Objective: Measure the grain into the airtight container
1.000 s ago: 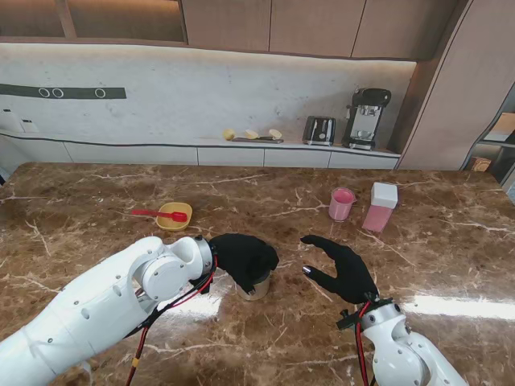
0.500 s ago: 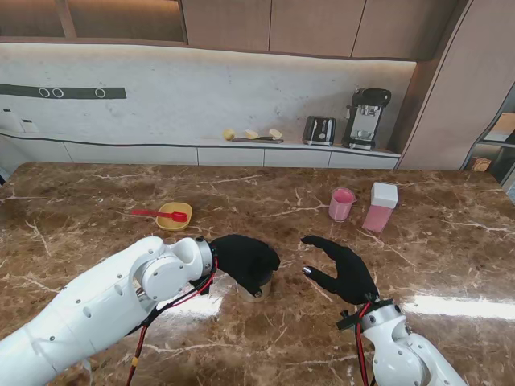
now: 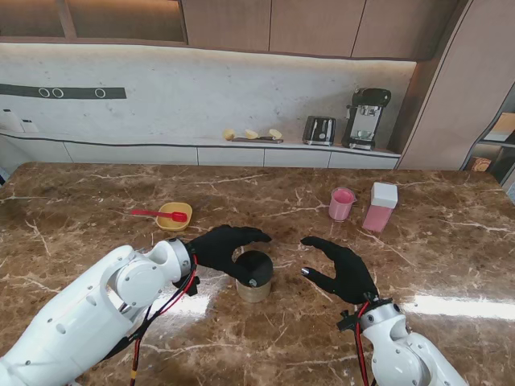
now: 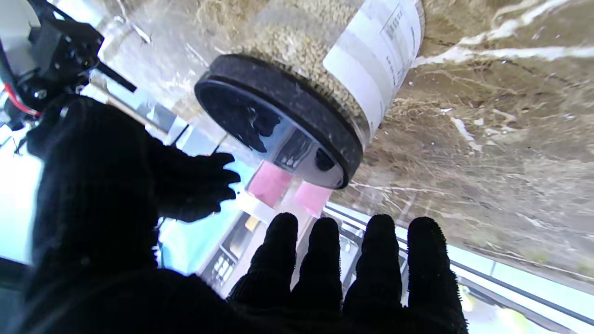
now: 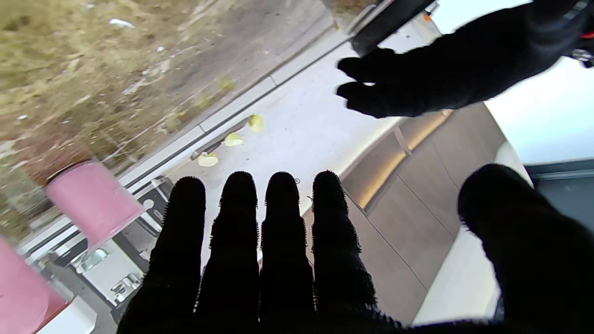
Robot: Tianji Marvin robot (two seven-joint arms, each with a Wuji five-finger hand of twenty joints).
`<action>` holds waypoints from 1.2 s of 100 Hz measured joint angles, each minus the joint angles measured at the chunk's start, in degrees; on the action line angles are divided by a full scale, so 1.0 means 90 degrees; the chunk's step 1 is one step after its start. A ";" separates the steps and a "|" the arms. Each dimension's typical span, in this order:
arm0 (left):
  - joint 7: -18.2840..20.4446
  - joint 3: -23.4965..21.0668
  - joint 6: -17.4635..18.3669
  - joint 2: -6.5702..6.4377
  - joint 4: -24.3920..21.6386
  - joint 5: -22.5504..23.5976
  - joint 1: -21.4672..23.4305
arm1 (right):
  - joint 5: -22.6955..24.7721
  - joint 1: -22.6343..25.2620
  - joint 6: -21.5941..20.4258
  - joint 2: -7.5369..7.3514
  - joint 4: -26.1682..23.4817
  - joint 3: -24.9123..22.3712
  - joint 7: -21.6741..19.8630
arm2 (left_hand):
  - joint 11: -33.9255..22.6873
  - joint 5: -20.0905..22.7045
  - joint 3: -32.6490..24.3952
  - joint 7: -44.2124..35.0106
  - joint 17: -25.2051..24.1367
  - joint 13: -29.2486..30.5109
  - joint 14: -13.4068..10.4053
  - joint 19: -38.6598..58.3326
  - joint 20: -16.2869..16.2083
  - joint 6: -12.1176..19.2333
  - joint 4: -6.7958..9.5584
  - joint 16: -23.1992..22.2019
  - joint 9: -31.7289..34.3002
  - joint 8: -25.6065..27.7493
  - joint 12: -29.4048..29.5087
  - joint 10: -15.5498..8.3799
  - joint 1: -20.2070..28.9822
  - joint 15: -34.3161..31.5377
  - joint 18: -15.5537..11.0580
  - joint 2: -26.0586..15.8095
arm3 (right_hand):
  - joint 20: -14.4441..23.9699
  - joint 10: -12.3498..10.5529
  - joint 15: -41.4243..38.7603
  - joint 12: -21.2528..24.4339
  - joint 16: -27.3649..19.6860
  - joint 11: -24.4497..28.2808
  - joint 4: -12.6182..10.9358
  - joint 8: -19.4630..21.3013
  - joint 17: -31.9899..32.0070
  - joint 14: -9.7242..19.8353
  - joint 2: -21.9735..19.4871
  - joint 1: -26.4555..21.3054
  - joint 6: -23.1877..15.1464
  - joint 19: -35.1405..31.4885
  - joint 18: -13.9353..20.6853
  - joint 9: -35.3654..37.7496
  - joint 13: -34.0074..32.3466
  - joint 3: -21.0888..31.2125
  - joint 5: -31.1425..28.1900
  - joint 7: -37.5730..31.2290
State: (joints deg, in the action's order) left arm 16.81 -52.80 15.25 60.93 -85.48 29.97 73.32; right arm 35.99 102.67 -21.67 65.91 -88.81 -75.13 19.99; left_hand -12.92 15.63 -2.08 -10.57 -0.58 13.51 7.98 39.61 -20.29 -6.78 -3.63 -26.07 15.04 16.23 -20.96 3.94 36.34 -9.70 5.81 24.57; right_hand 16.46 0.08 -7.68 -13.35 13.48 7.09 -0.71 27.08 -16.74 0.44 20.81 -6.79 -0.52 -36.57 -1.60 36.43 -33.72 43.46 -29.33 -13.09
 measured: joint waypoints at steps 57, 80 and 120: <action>0.0022 -0.0840 0.0172 -0.0102 0.0571 -0.0538 0.1038 | 0.1871 0.0130 0.2460 -0.0520 -0.1977 0.0226 -0.2702 | 0.0899 -0.0640 -0.2439 0.1121 0.0005 -0.0509 -0.0807 -0.1021 0.0506 0.0233 -0.0034 0.0847 -0.0592 -0.0786 0.0843 -0.0241 -0.0110 0.0468 -0.1057 0.1016 | 0.0930 0.0151 -0.1138 -0.1644 0.1342 0.0796 0.0007 0.0830 -0.0498 -0.0137 0.1593 -0.0789 0.0716 -0.1296 -0.0142 -0.0814 -0.0540 -0.0326 0.0960 -0.0068; -0.0561 -0.0227 0.0314 -0.0047 0.1305 -0.0921 0.0637 | 0.2197 -0.0445 0.2883 -0.0691 -0.2099 0.0837 -0.3459 | 0.1125 -0.0649 -0.2439 0.1344 -0.0327 -0.0646 -0.1511 -0.1746 0.0746 0.0542 -0.0034 0.0848 -0.0724 -0.1409 0.0578 -0.0272 -0.0110 0.0529 -0.2070 0.1016 | 0.1315 0.0169 -0.1345 -0.1798 0.1640 0.0817 0.0007 0.1000 -0.0558 -0.0144 0.1641 -0.0789 0.0961 -0.1418 -0.0140 -0.1681 -0.0259 -0.0288 0.1854 0.0329; -0.1144 0.0690 0.0524 0.0298 0.2240 -0.1426 -0.0050 | 0.2565 -0.2004 0.3179 -0.0866 -0.1867 0.2343 -0.4588 | 0.1291 -0.0649 -0.2575 0.1344 -0.0808 -0.1144 -0.1793 -0.3304 0.0758 0.0560 -0.0094 0.0848 -0.0804 -0.1600 0.0750 -0.0372 -0.0110 0.0709 -0.2402 0.1098 | 0.1894 0.0170 -0.1747 -0.1870 0.1948 0.0909 0.0009 0.1226 -0.0633 -0.0201 0.1642 -0.0852 0.1029 -0.1738 -0.0116 -0.2100 -0.0035 -0.0344 0.2182 0.0525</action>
State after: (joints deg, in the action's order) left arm 6.52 -46.60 19.97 63.61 -65.33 17.13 72.87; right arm 59.07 84.63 6.94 58.12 -105.62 -54.04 -21.30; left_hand -1.30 9.78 -25.25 1.52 -7.85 3.21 -8.16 9.87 -13.47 -1.74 -4.47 -18.44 7.81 1.83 -14.21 0.58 35.35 -3.32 -15.81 34.45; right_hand 33.51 1.61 -23.41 -30.18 31.01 15.27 -0.64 38.12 -22.44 -1.37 35.58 -14.46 8.75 -52.21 -2.65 17.53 -34.03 40.36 -9.69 -8.37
